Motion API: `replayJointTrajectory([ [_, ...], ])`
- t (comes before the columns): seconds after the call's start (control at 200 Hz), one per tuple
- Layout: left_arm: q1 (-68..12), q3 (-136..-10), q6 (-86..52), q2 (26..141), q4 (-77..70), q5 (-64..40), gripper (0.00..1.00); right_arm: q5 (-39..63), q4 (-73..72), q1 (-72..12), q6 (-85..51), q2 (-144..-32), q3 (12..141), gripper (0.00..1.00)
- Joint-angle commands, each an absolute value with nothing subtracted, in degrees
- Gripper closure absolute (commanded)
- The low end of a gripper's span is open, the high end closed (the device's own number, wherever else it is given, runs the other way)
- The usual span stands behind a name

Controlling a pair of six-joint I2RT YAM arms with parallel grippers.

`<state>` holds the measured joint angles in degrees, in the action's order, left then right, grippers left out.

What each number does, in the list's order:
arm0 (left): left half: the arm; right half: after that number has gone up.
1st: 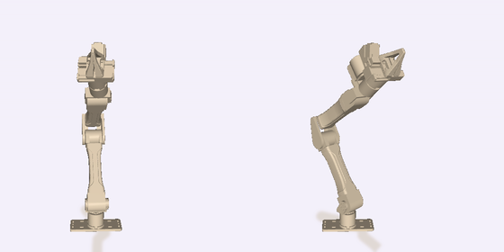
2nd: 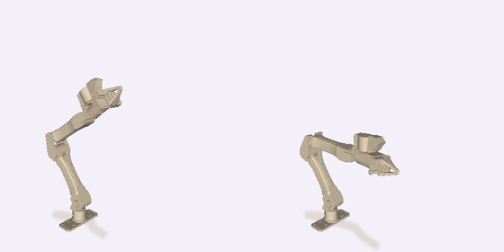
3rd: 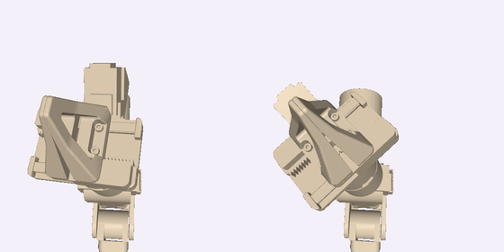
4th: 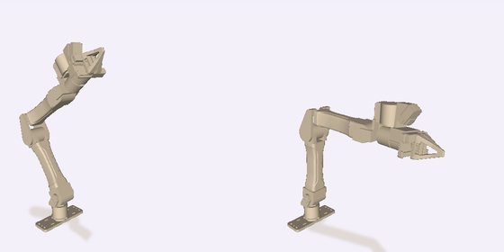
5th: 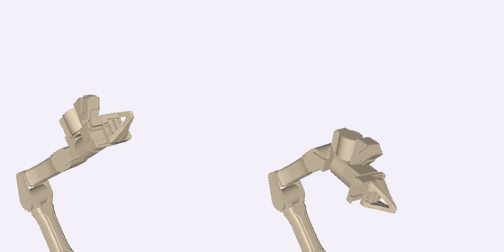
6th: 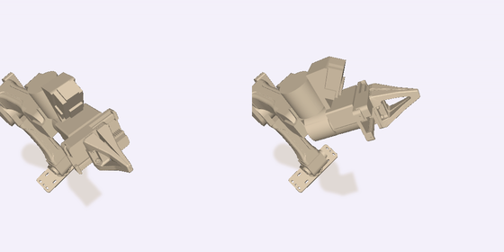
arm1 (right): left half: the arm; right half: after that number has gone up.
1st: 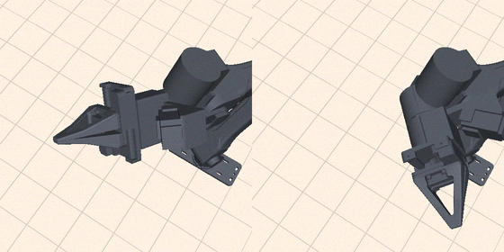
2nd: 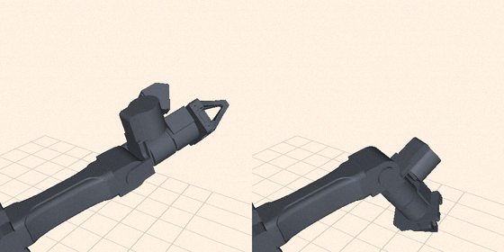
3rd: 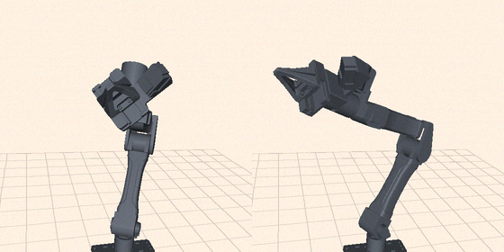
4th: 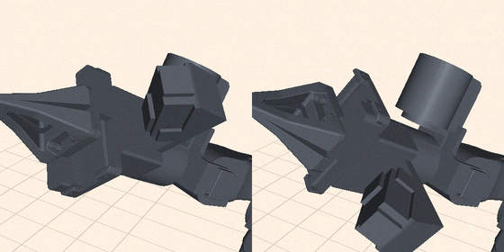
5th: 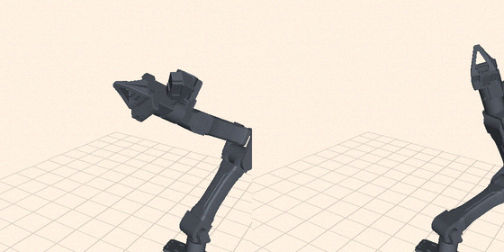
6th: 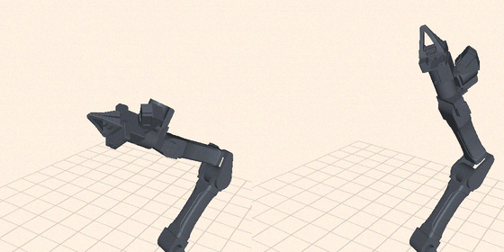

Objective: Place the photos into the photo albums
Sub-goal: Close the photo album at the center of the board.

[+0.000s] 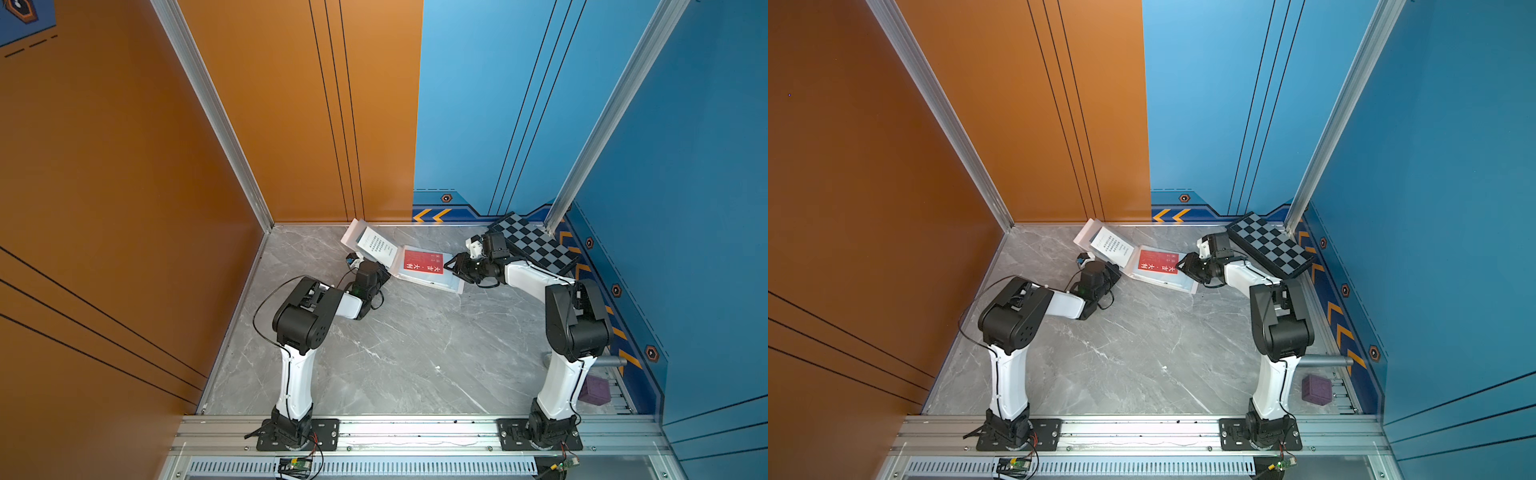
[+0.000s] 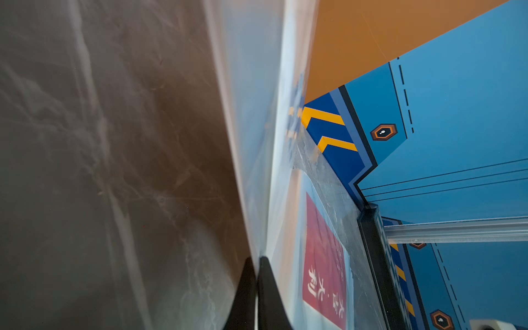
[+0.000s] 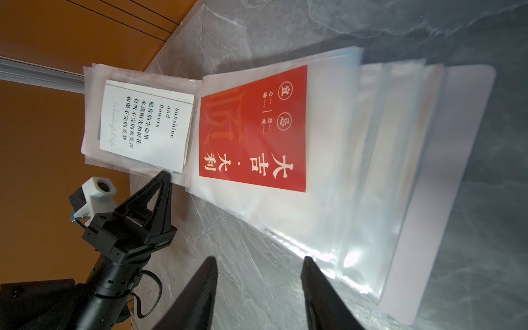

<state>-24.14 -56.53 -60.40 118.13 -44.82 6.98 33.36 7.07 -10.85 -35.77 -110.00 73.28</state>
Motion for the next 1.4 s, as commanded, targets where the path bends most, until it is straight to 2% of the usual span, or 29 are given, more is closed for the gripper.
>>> replayJointTrajectory([
  [0.0,-25.2,-56.1,-52.6,115.5,-40.1,6.4,1.0,34.4,9.0,-10.9,-34.5,-112.7,74.3,0.5],
  [0.541,-32.8,-58.6,-33.0,108.9,-24.4,14.1,1.0,32.1,10.2,-9.3,-33.2,-118.5,75.0,0.5],
  [0.916,-39.2,-67.1,-21.3,109.3,-15.4,18.2,1.0,32.4,10.2,-8.7,-33.1,-118.2,74.1,0.5],
  [1.156,-43.1,-75.0,-12.3,111.9,-4.7,21.2,1.0,34.3,9.6,-8.1,-33.9,-117.2,73.2,0.5],
  [1.396,-45.0,-81.5,-7.1,114.9,5.1,23.1,1.0,36.1,6.0,-4.8,-36.8,-111.4,69.2,0.5],
])
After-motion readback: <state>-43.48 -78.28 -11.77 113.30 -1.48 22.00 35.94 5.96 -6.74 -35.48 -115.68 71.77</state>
